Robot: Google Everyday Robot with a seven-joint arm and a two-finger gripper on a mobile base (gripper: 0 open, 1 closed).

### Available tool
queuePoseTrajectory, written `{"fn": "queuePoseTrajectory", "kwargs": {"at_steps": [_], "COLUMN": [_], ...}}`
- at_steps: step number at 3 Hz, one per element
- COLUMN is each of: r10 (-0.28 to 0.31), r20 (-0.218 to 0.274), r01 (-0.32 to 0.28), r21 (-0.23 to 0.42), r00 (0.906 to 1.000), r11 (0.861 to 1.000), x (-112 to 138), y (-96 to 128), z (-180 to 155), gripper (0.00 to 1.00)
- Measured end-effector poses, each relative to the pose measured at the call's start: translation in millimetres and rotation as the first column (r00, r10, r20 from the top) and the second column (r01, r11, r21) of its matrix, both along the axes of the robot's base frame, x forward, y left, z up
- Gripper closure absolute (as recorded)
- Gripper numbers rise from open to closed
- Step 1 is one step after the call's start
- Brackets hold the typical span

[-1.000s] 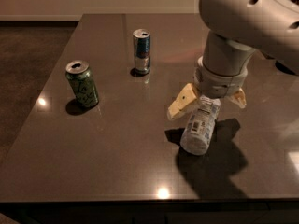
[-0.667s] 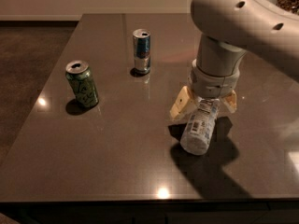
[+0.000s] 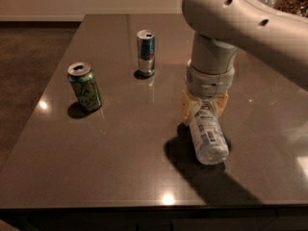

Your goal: Pick blue plastic bottle

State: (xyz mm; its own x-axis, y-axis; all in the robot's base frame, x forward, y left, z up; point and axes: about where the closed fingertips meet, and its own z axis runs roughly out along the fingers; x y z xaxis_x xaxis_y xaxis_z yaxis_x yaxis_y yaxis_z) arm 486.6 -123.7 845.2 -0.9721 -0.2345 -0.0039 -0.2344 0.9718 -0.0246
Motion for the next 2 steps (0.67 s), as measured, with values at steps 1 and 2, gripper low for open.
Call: {"fn": "queuePoseTrajectory", "kwargs": {"at_steps": [1,2], "r10": [0.092,0.187], "r20": [0.011,0.038], "r01": [-0.093,-0.187], "r21": [0.010,0.016], "r00": [0.9957,0.9817], "r11": [0.996,0.982], "x": [7.5,13.5], "y": [15.3,31.0], "z": [14.8,36.2], "gripper": [0.87,1.00]}}
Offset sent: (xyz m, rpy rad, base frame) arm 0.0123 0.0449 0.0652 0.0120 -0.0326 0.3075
